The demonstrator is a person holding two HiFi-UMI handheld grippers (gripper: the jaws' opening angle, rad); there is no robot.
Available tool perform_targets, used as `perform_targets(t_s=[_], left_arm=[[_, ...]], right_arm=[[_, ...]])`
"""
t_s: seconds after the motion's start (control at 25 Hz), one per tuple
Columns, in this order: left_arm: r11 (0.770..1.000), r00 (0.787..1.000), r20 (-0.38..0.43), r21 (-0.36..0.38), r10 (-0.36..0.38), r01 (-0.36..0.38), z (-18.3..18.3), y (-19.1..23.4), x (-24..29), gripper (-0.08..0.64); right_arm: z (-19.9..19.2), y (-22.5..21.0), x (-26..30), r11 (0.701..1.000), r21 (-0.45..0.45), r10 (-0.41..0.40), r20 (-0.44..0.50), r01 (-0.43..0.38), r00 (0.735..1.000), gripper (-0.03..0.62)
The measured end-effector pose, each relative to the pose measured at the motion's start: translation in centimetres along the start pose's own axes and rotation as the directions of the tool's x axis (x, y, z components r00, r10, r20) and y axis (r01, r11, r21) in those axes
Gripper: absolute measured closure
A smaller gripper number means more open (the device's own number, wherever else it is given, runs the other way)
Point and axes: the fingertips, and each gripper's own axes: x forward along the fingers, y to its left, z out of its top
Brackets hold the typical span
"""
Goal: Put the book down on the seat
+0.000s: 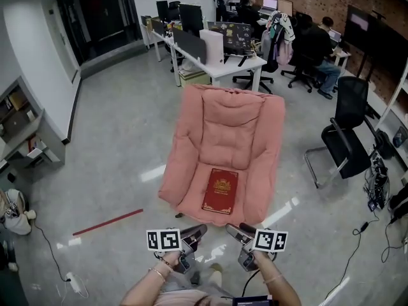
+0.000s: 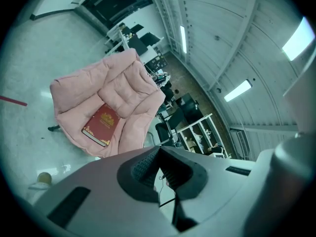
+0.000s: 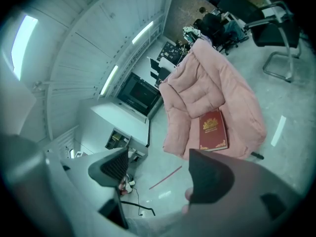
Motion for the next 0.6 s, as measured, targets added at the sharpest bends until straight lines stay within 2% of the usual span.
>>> perform_targets(t_s=[0.24, 0.4, 0.6], left_arm=[[0.997, 0.998, -0.031, 0.037, -0.062, 0.064, -0.7, -3.0, -1.5, 0.561], [0.994, 0.995, -0.044, 0.054, -0.093, 0.095, -1.3, -3.5, -2.9, 0.561], [0.989, 0.992, -0.057, 0.084, -0.116, 0.120, -2.2, -3.6, -5.6, 0.561]], right_arm=[[-0.1, 1.9, 0.0, 1.000, 0.001, 0.021, 0.035, -0.021, 0.999, 0.186], [-1.0, 3.5, 0.3, 1.000, 0.004, 0.028, 0.078, -0.029, 0.997, 0.187], [-3.3, 5.7, 0.0, 0.999, -0.039, -0.004, 0.086, 0.008, 0.996, 0.192]])
